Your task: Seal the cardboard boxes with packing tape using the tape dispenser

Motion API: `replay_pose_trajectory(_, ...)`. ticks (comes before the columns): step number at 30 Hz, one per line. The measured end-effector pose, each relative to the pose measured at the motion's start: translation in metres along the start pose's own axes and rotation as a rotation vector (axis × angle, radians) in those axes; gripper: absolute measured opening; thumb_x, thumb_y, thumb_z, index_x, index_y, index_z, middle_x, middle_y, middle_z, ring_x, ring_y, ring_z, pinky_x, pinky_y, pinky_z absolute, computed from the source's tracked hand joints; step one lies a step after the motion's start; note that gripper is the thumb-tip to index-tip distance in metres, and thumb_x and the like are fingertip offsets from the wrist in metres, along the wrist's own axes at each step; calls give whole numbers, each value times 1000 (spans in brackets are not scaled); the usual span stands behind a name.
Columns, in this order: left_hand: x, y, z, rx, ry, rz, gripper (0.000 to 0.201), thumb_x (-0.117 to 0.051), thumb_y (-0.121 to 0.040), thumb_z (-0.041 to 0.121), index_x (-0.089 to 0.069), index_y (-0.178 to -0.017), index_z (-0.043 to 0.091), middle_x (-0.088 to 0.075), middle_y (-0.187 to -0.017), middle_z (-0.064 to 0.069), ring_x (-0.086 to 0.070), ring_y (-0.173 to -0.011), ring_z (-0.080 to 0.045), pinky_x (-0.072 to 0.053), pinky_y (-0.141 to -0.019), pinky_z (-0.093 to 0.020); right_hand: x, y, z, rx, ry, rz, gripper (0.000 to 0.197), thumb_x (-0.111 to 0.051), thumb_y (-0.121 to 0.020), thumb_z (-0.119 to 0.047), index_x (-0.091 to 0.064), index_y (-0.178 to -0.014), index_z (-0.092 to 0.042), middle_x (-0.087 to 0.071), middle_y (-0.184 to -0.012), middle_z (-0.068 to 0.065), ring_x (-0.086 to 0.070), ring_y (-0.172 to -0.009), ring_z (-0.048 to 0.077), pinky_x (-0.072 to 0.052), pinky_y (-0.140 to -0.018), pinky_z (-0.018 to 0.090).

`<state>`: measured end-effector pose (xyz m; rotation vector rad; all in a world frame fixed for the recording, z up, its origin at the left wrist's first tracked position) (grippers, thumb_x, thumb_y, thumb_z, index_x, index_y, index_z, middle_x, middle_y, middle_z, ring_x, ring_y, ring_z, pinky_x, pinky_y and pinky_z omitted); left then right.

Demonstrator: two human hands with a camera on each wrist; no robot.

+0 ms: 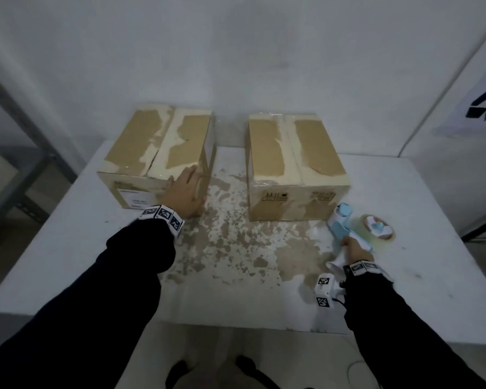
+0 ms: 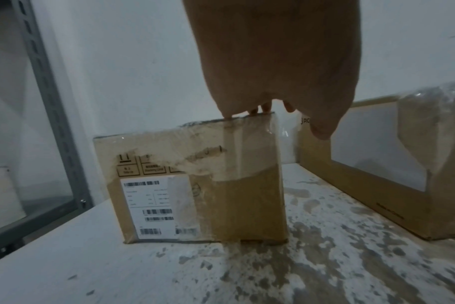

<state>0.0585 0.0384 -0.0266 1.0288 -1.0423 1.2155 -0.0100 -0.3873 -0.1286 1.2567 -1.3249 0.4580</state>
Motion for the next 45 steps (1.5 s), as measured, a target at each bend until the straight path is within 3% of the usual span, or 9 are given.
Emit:
replay_pose_trajectory(8,15,10,-24,-69,157,81,50,-54,-92,20,-38,-137,9,-28,-146,-11,-40,-128,-29,-36,-106,-39,-24,-14,9,-188,-257,-49,48,-53,-96,-27,-43,-139,-8,-47,-139,24,-50,-126,36,-43,-94,33)
replay_pose_trajectory(14,22,14,-48,-73,189,130,49,-55,-91,20,-40,-136,9,-29,-146,-9,-39,-129,-29,-35,-108,-39,-40,-4,3,-393,-689,7,64,-55,-91,-31,-36,-143,1,-36,-150,21,-36,-137,37,-33,-110,43)
replay_pose_trajectory(16,22,16,-57,-62,214,108,49,-54,-92,21,-39,-137,9,-27,-146,-9,-39,-129,-28,-36,-107,-39,-40,4,-1,-472,-718,140,96,-64,-71,-43,-24,-149,-4,-21,-157,20,-23,-143,39,-19,-117,53)
replay_pose_trajectory(18,27,18,-67,-76,211,99,48,-54,-92,20,-39,-137,9,-27,-147,-9,-40,-129,-28,-36,-107,-38,-28,16,-9,-538,-646,353,91,-64,-79,-33,-16,-149,0,-11,-158,23,-11,-145,39,-10,-115,55)
replay_pose_trajectory(21,35,21,-90,-77,190,100,50,-55,-91,20,-39,-137,8,-28,-146,-10,-40,-129,-29,-35,-107,-38,-4,45,-49,-484,-577,551,49,-37,-99,-26,-30,-141,-3,-21,-153,26,-24,-139,37,-18,-110,50)
replay_pose_trajectory(24,44,24,-116,-84,197,107,51,-56,-90,20,-39,-137,8,-28,-146,-11,-40,-130,-28,-37,-107,-40,10,62,-99,-280,-429,630,57,-61,-83,-24,-41,-128,5,-39,-134,31,-41,-123,40,-35,-96,46)
replay_pose_trajectory(30,62,34,-158,-57,237,147,49,-54,-92,20,-39,-137,10,-29,-146,-10,-42,-128,-28,-39,-106,-39,1,80,-225,368,-516,559,47,-65,-81,-13,-54,-123,4,-55,-121,25,-51,-113,38,-43,-95,46)
replay_pose_trajectory(40,33,85,-194,-88,287,129,39,-54,-92,20,-47,-129,12,-44,-130,-6,-45,-121,-21,-34,-102,-25,-13,108,-252,418,-584,549,33,-71,-82,-14,-62,-109,1,-61,-107,19,-56,-100,37,-48,-86,50)
replay_pose_trajectory(45,-5,135,-207,-48,383,-4,16,-51,-94,25,-48,-103,39,-46,-107,18,-49,-110,-4,-33,-94,-7,-25,117,-216,356,-628,449,23,-69,-85,-12,-64,-106,-4,-64,-103,14,-58,-95,31,-48,-81,39)
Point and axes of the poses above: each hand's wrist, its own y-axis away from the middle knuckle, its own x-axis out of the back of the hand, z = x × y, the point moved 8 cm from there along -y, towards the middle knuckle
